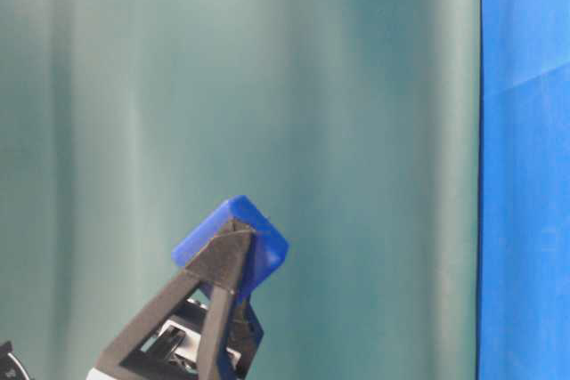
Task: Handover the blue block to the right arm after grasping it with the left arm, then place it in the designated position.
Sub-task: 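Lift the cube with the left gripper and pull it toward the left, then rotate the right gripper and open it facing the held cube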
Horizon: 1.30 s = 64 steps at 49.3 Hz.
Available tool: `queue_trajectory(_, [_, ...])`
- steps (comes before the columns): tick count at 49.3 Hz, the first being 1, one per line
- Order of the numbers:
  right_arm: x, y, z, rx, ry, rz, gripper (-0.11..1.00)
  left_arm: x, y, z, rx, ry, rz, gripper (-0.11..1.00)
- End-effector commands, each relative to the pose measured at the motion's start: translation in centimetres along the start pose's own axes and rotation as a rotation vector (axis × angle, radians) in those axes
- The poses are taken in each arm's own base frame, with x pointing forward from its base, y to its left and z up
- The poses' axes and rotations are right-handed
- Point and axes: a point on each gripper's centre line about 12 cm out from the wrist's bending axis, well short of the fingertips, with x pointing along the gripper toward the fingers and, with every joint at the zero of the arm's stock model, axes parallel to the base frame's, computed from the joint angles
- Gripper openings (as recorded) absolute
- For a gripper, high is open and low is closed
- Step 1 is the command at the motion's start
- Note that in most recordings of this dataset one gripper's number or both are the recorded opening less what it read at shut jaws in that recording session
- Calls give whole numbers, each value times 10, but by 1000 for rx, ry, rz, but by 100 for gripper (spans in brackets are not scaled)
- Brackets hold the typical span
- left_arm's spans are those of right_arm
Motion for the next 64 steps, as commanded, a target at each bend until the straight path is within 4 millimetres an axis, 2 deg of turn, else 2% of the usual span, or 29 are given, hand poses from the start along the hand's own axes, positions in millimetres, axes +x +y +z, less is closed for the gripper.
queue_trajectory(1, [3, 0, 12, 2, -34, -1, 98, -4, 0, 11, 0, -41, 0, 49])
queue_trajectory(28, [1, 4, 14, -34, -38, 20, 98, -5, 0, 11, -6, -40, 0, 49])
queue_trajectory(40, [-5, 23, 21, -182, -71, 110, 98, -5, 0, 11, -8, -41, 0, 49])
queue_trajectory(64, [-5, 28, 21, -635, -79, 140, 96, -5, 0, 11, -9, -45, 0, 49])
